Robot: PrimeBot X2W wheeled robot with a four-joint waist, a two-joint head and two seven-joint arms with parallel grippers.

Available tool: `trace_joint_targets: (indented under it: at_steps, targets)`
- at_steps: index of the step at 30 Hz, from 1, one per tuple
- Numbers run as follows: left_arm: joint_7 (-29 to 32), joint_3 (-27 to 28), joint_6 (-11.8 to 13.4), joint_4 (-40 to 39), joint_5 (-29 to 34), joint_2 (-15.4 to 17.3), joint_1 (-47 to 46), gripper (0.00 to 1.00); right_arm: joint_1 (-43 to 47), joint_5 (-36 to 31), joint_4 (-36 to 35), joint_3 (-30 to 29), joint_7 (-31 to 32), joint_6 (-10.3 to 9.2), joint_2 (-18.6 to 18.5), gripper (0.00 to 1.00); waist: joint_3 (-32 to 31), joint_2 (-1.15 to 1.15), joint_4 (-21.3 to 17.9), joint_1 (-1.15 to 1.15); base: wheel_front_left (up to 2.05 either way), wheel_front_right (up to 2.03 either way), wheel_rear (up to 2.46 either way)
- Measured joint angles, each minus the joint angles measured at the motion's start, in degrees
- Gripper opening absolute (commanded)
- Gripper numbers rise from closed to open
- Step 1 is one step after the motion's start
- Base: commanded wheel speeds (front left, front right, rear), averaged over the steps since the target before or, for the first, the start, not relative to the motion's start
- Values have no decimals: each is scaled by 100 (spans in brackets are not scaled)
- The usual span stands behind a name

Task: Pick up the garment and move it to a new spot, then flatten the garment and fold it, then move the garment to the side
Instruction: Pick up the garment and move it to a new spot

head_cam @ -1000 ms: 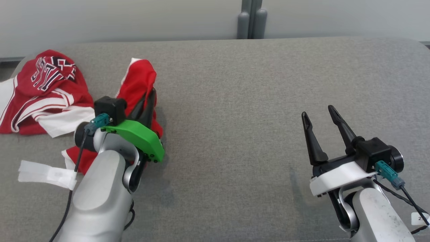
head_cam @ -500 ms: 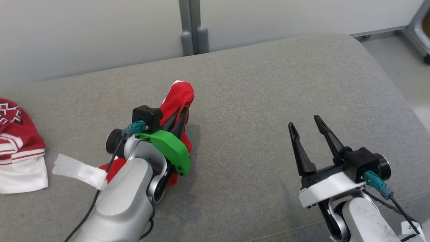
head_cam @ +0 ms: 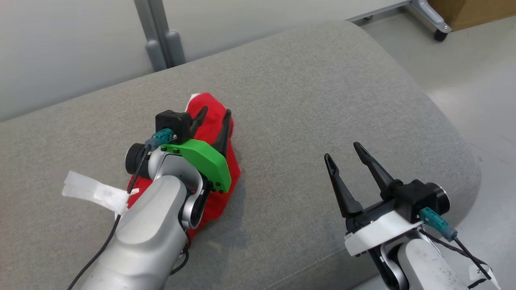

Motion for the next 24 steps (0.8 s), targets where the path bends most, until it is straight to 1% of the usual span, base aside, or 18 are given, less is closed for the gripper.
trace_joint_targets:
  at_steps: [5,10,14,18,21,24]
  targets:
    - [-25,-363,-4,-254,-505,-3,0,100,-32,48,0,-159,0,-26,-2,100,155,0,-278,0,0,0,0]
    - [-87,-655,-94,-404,-725,7,-1,100,-124,49,5,-279,0,-30,1,100,279,0,-288,0,0,0,0]
    - [-127,-900,-136,-435,-722,12,3,100,-126,49,66,-293,0,-25,1,100,277,0,-143,0,0,0,0]
    - [-218,-1100,-137,-325,-545,16,88,100,-126,49,114,-335,0,-24,-18,100,226,0,85,0,0,0,0]
    - [-298,-1131,-134,-261,-400,21,222,100,-126,49,204,-334,0,-14,-41,100,176,0,282,0,0,0,0]
    - [-378,-1118,-97,-156,-294,25,398,100,-125,49,323,-288,0,37,-59,100,116,0,492,0,0,0,0]
